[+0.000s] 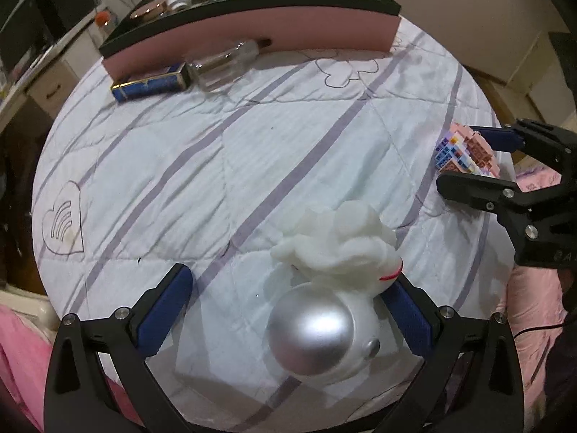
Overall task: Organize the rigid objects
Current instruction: 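Grasp the white round toy with the left tool while the right tool grasps the colorful block figure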
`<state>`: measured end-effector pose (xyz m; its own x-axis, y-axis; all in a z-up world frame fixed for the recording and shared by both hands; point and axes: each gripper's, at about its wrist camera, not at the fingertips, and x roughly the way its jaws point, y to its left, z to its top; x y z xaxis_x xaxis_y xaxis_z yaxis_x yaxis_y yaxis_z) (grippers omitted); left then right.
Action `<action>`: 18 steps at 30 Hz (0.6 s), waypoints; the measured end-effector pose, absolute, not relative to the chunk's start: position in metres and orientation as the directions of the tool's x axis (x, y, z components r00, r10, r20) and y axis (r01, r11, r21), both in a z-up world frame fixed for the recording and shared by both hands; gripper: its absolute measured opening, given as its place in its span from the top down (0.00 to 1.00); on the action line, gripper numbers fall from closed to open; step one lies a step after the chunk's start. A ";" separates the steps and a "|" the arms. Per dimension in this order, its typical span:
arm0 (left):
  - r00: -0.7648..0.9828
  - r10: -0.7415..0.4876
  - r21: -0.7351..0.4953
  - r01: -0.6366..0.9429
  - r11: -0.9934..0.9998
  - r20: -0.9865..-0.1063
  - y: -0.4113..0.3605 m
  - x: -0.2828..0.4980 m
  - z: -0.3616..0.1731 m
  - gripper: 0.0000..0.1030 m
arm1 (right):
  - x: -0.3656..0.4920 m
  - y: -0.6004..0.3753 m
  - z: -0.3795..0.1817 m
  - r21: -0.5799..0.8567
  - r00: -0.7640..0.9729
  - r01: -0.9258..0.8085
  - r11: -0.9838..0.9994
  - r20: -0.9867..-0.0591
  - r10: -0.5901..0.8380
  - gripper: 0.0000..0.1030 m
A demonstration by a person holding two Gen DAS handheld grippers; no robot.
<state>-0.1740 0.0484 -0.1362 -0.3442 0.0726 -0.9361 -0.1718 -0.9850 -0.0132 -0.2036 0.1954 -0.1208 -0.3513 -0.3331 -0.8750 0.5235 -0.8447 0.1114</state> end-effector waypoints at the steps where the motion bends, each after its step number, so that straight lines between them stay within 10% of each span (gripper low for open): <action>1: -0.345 0.079 -0.017 -0.179 -0.984 -0.935 0.048 -0.174 -0.136 0.01 | -0.206 0.198 -0.123 0.119 -0.349 0.516 -0.848 -0.875 -0.335 0.33; 4: -0.370 0.104 -0.025 -0.213 -0.977 -0.923 0.044 -0.170 -0.134 0.08 | -0.209 0.199 -0.123 0.140 -0.350 0.501 -0.854 -0.870 -0.347 0.33; 8: -0.409 0.108 -0.015 -0.225 -0.974 -0.906 0.039 -0.162 -0.125 0.56 | -0.210 0.197 -0.124 0.132 -0.352 0.494 -0.859 -0.873 -0.337 0.33; 18: -0.352 0.185 -0.122 -0.193 -0.974 -0.918 0.014 -0.168 -0.121 0.56 | -0.207 0.199 -0.113 0.152 -0.371 0.466 -0.872 -0.861 -0.348 0.33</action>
<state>-0.1682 0.0139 -0.1210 -0.3517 0.1849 -0.9177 -0.1925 -0.9736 -0.1224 -0.2072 0.1994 -0.1132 -0.3710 -0.3483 -0.8608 0.4659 -0.8717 0.1519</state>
